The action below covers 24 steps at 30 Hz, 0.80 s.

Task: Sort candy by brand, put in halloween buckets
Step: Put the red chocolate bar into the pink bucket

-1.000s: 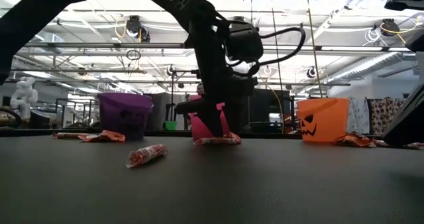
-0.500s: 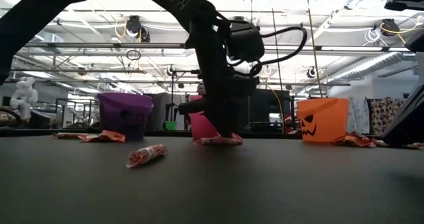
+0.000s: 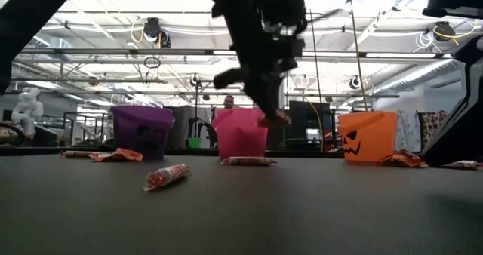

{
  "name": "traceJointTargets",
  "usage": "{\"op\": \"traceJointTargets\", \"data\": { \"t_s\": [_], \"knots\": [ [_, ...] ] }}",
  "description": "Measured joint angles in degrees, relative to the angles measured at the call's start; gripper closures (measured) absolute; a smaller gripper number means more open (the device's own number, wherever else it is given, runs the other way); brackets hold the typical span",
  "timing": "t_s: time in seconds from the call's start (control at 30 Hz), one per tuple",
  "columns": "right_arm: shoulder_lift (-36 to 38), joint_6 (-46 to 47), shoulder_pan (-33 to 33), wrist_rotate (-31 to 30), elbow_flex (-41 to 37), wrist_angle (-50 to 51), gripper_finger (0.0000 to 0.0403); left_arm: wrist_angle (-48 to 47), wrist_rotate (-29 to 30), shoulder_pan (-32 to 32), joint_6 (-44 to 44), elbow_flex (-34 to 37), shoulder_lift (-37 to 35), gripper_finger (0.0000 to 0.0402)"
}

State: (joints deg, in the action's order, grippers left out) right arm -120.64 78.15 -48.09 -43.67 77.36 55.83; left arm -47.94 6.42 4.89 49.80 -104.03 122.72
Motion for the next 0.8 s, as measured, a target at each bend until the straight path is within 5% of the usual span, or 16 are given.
{"op": "traceJointTargets", "data": {
  "t_s": [0.4,0.8],
  "knots": [
    [0.00,0.02,1.29,0.21,0.00,-1.60,0.0403,-6.49,3.42,9.73,-11.12,-0.22,-11.78,0.0389],
    [0.00,-3.14,1.95,0.25,0.00,-3.15,0.0403,-4.03,-5.79,23.94,-19.53,-0.19,-11.95,0.0389]
  ]
}}
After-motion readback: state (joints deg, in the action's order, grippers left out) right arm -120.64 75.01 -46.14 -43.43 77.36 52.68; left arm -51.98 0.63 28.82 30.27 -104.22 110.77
